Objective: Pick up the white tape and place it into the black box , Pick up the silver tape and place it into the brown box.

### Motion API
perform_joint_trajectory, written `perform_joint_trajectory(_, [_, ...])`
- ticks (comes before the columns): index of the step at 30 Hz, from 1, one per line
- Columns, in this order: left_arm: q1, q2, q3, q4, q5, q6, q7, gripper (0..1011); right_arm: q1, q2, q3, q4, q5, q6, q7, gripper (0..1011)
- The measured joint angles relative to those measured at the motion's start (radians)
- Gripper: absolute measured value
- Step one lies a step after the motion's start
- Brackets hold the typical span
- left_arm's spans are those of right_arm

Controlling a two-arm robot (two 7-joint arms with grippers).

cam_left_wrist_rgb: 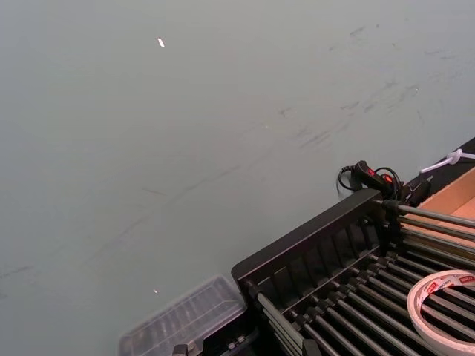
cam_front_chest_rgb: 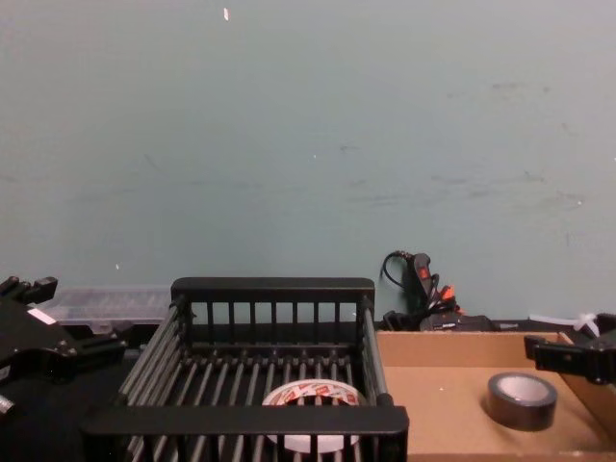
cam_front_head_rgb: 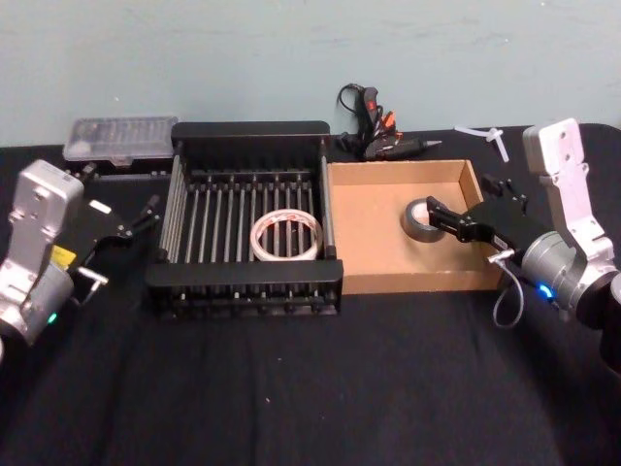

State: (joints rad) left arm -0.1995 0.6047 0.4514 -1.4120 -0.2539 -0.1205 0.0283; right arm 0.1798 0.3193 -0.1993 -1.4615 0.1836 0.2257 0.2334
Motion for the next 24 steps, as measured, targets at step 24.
perform_joint_trajectory(24, [0.000,0.000,0.000,0.000,0.000,0.000,0.000,1001,0.000,0.001,0.000,0.000,0.001,0.000,0.000,1000])
